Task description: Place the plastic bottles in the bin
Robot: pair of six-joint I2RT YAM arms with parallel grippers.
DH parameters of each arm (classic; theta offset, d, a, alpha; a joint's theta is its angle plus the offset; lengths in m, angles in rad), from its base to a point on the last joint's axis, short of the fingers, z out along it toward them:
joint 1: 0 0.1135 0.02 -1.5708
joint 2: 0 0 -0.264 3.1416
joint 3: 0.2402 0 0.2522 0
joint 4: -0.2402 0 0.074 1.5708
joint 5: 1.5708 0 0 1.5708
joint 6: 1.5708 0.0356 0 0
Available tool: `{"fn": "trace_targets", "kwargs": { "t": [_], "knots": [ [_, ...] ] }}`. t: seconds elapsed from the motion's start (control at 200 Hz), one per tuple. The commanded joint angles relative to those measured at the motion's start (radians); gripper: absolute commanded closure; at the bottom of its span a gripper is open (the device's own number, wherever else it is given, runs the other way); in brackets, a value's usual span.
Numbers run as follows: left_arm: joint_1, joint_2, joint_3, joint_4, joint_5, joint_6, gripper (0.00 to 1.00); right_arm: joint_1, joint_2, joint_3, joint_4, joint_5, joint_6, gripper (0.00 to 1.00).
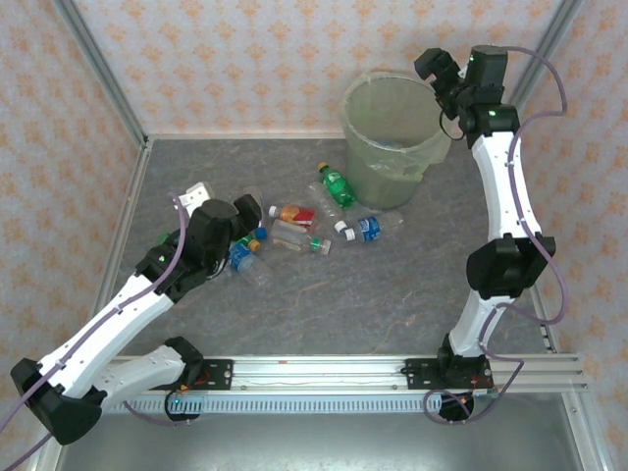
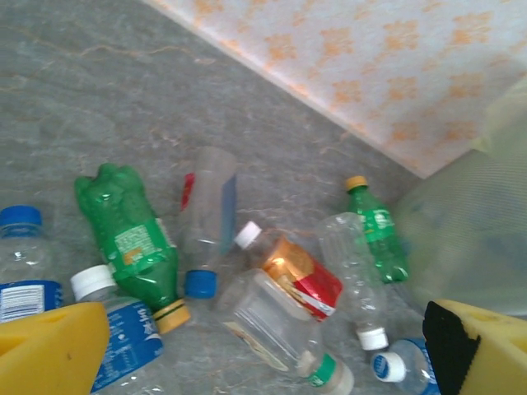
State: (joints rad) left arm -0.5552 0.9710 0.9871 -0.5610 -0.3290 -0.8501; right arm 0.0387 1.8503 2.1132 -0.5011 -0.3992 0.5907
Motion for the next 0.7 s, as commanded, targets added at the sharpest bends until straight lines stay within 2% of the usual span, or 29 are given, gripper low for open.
{"fn": "trace_targets", "kwargs": {
  "t": [0.0,0.25,0.375,0.691],
  "knots": [
    [0.046,0.025,0.006,-0.060,0.033,-0.022,0.01,0.027,-0.051,0.039,-0.022,0.005,-0.049,0.00],
    [0.210,0.046,-0.092,-0.055,0.134,-0.023,0.01,0.128,-0.130,0.027,-0.040,0.020,-0.122,0.00],
    [0.271,0.047,-0.157,-0.055,0.153,-0.014,0.04,0.184,-0.178,0.005,-0.036,0.049,-0.148,0.00],
    [0.407,0.051,-0.327,0.025,0.272,0.046,0.21,0.290,-0.225,-0.029,-0.032,0.056,-0.178,0.00]
  ]
}}
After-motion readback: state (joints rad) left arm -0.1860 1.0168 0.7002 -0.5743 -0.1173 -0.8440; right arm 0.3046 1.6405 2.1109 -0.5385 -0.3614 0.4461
